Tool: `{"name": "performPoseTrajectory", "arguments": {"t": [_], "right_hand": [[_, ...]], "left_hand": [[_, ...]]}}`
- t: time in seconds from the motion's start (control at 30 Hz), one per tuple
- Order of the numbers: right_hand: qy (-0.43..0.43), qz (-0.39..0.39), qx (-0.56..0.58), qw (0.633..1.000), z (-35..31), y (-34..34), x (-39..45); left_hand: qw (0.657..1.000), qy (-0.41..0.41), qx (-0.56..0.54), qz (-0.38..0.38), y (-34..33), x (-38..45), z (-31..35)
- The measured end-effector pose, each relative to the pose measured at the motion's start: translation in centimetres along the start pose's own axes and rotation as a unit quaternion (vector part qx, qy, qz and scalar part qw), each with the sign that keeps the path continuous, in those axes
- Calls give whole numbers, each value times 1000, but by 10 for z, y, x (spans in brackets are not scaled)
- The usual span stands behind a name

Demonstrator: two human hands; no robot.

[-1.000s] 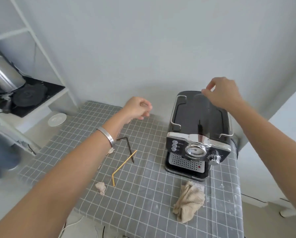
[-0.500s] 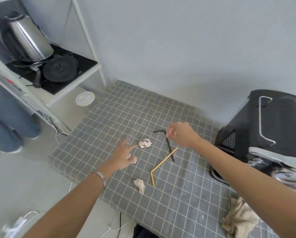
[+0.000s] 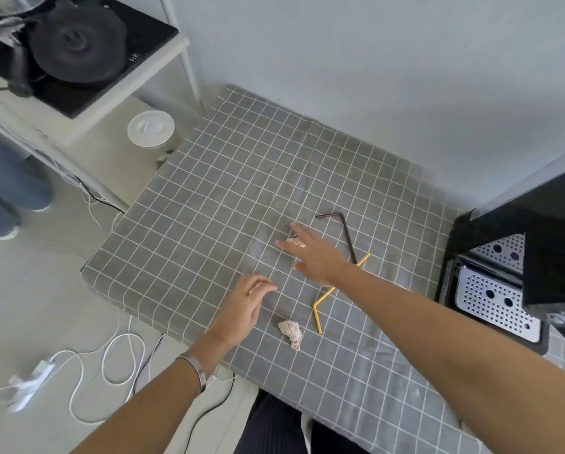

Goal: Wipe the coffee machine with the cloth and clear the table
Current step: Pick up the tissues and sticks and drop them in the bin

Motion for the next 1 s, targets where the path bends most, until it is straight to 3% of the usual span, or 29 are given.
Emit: {"name": "performPoseTrajectory", "arguments": {"t": [0.17,0.33,0.5,0.57,0.73,0.8,0.9,1.0], "right_hand": [[17,56,14,998,2,0,-4],[-69,147,111,980,45,18,-29],[-209,215,186,936,96,39,-62],[-245,206,206,925,110,40,-70],[-309,126,212,918,121,26,-73],[-336,98,185,918,121,20,-69],[-342,69,140,927,119,12,-65],[-340,73,159,924,117,9,-66]], "left_hand": [[993,-90,24,-68,-19,-13,30],[972,-136,79,-173,-51,-24,34],[966,-184,136,-117,-55,-23,37],[974,-169,124,-89,-51,-20,37],[997,-41,58,32,-21,29,50],[997,-14,81,4,-27,54,65],[987,43,115,-108,-55,77,82],[971,89,145,-168,-70,85,91]]}}
Point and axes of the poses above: each hand's wrist, its own x-axis towards the middle knuckle, its own y-axis out of the back of the hand, z = x × y, the point moved 7 cm from there along x, towards the middle knuckle, and after that the axes turned 1 degree about -z, right-handed, at the moved point
